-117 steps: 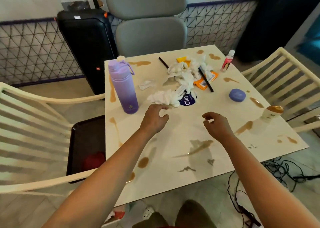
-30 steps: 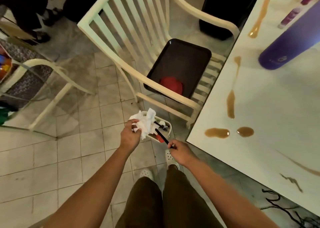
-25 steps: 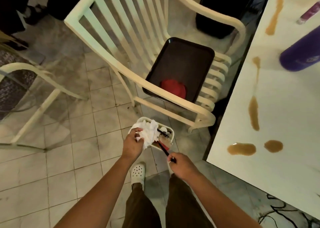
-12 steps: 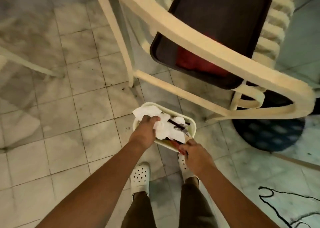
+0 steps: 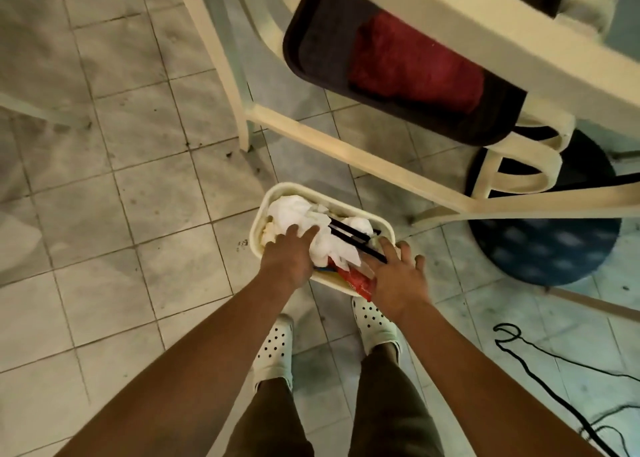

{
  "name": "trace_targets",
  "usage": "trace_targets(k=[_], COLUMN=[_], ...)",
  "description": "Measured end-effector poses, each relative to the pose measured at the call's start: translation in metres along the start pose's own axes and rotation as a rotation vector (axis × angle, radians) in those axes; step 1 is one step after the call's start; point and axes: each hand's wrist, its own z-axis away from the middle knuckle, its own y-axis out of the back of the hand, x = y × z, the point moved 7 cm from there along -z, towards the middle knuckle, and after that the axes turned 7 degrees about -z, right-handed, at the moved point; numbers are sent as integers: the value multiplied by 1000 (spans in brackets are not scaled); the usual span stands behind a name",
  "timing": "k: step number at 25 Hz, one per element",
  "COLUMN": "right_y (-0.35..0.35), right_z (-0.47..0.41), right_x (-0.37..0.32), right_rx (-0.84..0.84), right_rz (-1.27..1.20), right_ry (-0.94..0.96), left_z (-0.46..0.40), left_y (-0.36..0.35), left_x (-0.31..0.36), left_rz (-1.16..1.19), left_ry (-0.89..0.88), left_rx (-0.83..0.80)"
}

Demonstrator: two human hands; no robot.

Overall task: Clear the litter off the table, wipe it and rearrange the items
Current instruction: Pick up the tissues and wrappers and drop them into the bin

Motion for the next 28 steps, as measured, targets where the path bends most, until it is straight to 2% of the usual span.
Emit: trace_targets(k=[3, 6, 8, 13, 19, 23, 28], right_y=[22, 50, 74, 177, 293, 353, 385], right_z=[31, 71, 103, 223, 335, 391, 454], right_x=[-3, -9, -16, -43, -38, 8, 138], right_rx=[76, 105, 119, 261, 528, 718, 868], right_rz=[-100, -228, -292, -466, -537, -691, -788], right_ry=[-40, -61, -67, -50, 50, 96, 11], left_z=[38, 81, 119, 266, 386, 437, 481], left_y=[30, 66, 100, 208, 301, 342, 350], left_x=[4, 9, 17, 56, 108, 166, 282], left_rz=[71, 445, 589, 604, 589, 583, 564], left_ry=[32, 47, 23, -130, -270, -370, -502], left_rx=[116, 112, 133, 232, 369, 503, 525])
